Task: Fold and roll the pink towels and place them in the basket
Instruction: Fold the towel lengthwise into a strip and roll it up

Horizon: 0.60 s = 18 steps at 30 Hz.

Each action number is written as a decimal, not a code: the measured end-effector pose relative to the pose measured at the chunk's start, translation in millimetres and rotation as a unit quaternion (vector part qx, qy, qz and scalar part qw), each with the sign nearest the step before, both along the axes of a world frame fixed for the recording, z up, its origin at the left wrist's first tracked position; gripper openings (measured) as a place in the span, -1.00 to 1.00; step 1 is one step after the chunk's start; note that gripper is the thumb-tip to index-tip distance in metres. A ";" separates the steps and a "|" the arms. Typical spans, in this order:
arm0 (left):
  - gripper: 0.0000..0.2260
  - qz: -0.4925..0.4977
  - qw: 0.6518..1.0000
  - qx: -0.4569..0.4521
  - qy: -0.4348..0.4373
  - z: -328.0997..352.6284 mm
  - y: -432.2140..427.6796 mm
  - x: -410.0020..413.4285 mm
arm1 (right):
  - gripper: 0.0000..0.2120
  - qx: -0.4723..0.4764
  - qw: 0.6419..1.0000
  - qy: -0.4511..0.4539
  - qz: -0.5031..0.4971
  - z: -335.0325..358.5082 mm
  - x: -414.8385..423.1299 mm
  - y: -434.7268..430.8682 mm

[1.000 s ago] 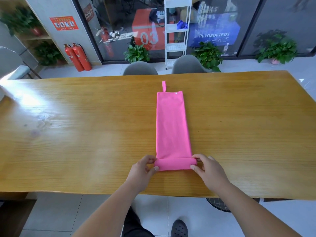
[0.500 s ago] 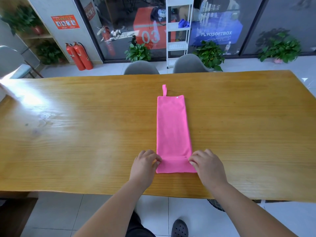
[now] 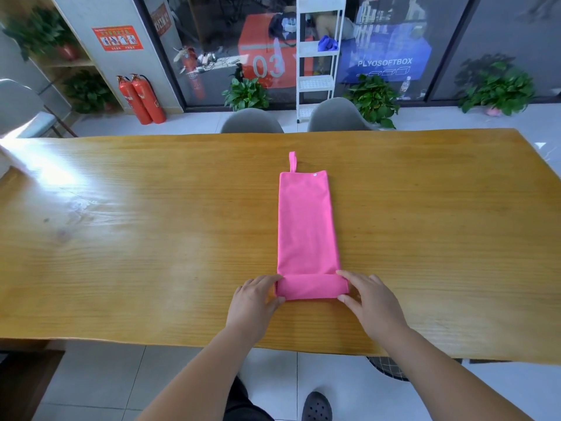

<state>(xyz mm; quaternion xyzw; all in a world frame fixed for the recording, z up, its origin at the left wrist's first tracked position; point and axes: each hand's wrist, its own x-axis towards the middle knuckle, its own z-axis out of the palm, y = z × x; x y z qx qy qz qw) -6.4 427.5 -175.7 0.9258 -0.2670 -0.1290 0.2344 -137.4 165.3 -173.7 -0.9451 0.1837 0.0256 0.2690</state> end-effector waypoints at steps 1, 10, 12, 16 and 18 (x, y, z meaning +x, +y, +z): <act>-0.61 0.001 1.000 -0.006 0.019 2.5 1.3 2.4 | -0.56 0.036 0.999 0.009 -0.020 2.3 -1.3 -1.7; -0.72 -0.007 0.990 0.001 0.139 1.4 22.9 16.2 | -0.72 0.157 0.987 0.020 -0.031 1.5 -3.6 -12.8; -0.67 0.000 0.995 0.016 0.103 7.0 16.2 22.1 | -0.68 0.115 0.993 0.008 -0.029 1.9 2.5 -13.2; -0.76 0.002 1.000 0.004 -0.029 22.3 -5.3 25.4 | -0.84 -0.022 0.998 -0.056 -0.031 10.0 17.2 -1.8; -0.89 -0.033 0.994 0.007 -0.103 20.7 -11.3 22.0 | -0.91 -0.099 0.990 -0.098 0.002 5.9 20.8 4.0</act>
